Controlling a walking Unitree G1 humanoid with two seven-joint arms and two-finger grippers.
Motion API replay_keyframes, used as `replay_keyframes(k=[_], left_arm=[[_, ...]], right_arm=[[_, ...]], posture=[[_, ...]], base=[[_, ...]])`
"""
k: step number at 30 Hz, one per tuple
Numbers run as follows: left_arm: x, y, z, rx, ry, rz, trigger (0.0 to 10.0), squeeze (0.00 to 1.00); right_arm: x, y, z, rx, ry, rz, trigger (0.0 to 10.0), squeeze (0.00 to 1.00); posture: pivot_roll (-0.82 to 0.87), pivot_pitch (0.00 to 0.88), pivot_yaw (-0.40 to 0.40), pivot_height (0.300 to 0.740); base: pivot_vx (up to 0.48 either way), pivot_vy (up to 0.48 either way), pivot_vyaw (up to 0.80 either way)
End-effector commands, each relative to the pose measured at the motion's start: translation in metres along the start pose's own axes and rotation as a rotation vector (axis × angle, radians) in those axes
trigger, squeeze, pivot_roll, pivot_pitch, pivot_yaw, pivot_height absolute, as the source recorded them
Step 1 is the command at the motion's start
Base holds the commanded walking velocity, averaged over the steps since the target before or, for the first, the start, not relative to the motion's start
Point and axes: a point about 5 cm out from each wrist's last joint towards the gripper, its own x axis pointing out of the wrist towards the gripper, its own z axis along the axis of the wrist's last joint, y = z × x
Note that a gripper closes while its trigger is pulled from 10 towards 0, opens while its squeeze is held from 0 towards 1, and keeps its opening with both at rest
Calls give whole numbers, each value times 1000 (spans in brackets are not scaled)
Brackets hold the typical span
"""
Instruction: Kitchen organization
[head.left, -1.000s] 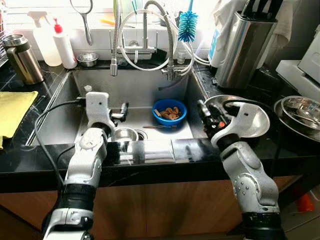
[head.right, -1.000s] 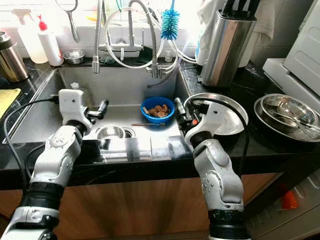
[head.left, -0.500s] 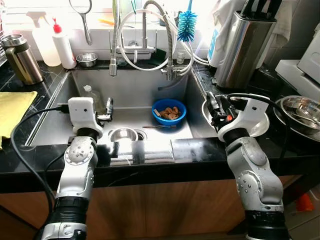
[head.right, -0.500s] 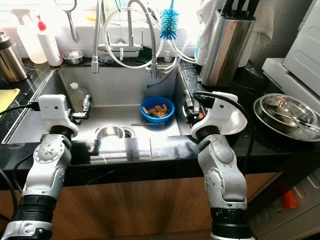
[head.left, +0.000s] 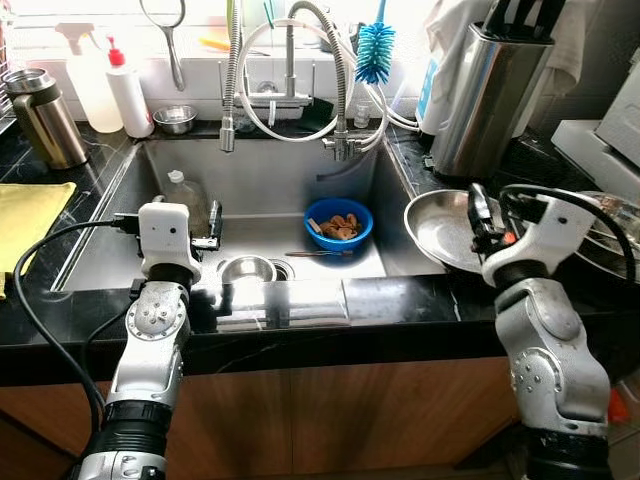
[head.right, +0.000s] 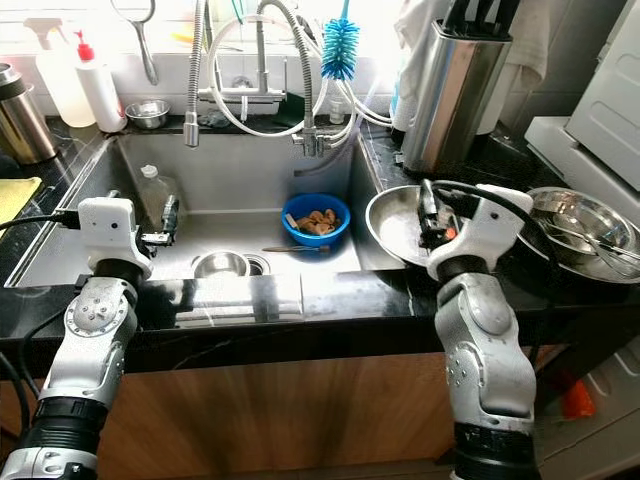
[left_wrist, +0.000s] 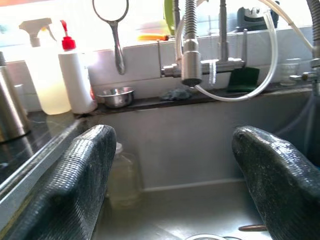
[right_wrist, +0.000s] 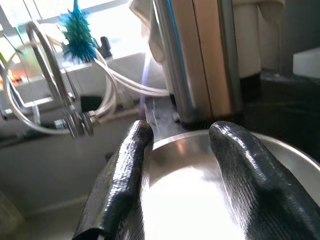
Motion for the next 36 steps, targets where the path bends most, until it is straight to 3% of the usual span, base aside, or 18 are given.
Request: replay_keyframes(k=[1,3,8,9,13,14,30,36], left_arm=[[0,-2,-1,24,-4,-16,10000,0],[1,-4,-1,27,1,-35,10000,0],[2,-8,-3,28,7,-64,10000,0],[2,-11,-3,28,6,-73,10000,0],[1,-15,-2,40,6,-106,10000,0],[1,-16,-3,45,8,-114,10000,0],[1,-23,-4,62,18,-171,10000,0],[0,-25,-5,72,24,-189,10000,0]], right_arm=[[-1,-5,7,-19,-19,-21,10000,0],[-2,-24,10,-9,-22,-102,10000,0],[-1,-34,13,8,-16,-150,10000,0],[-1,-35,12,20,-9,-159,10000,1000],[0,-38,9,74,3,-212,10000,1000],[1,-40,8,84,11,-239,10000,20],[9,-51,3,163,77,-367,10000,0],[6,-56,-13,176,188,-416,10000,0]], posture=[[-25,21,-28,740],[-30,17,-27,740],[-33,17,-26,740],[-29,20,-26,740],[-29,27,-27,740],[-28,28,-28,740],[-26,35,-27,740],[-27,37,-27,740]], base=[[0,0,0],[0,0,0],[0,0,0],[0,0,0],[0,0,0],[0,0,0],[0,0,0],[0,0,0]])
